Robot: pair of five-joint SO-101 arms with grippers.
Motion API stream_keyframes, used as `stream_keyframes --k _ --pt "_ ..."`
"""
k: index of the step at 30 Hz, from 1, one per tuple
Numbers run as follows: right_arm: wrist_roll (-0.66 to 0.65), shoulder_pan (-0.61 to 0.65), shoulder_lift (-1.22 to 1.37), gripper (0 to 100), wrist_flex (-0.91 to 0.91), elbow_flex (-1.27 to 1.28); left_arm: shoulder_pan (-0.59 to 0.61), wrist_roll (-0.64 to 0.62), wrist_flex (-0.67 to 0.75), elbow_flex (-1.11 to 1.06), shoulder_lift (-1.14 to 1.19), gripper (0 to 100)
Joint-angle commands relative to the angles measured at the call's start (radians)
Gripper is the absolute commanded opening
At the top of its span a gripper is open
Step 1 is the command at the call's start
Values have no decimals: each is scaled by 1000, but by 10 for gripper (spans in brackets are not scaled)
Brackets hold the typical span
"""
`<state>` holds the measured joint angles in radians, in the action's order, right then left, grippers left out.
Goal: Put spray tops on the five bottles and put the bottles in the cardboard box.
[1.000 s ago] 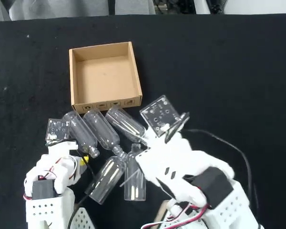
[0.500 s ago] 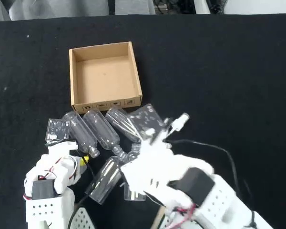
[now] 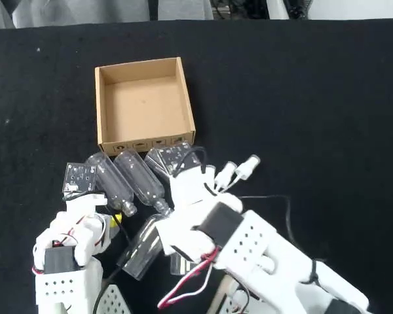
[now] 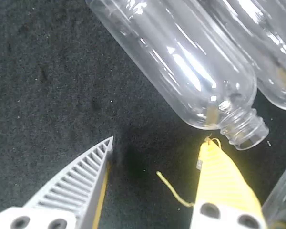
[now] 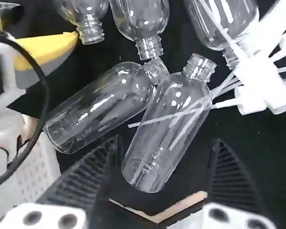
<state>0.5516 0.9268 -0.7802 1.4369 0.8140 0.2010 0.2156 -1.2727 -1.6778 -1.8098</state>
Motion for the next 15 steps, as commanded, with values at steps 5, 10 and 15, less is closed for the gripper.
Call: stream_keyframes --k 5,10,15 --pt "32 9 91 263 -80 -67 5 6 -3 -22 -14 267" --pt "72 9 166 262 -112 -67 5 6 -3 -22 -14 267" --pt "74 8 236 262 -112 -70 5 6 -3 -22 -14 267"
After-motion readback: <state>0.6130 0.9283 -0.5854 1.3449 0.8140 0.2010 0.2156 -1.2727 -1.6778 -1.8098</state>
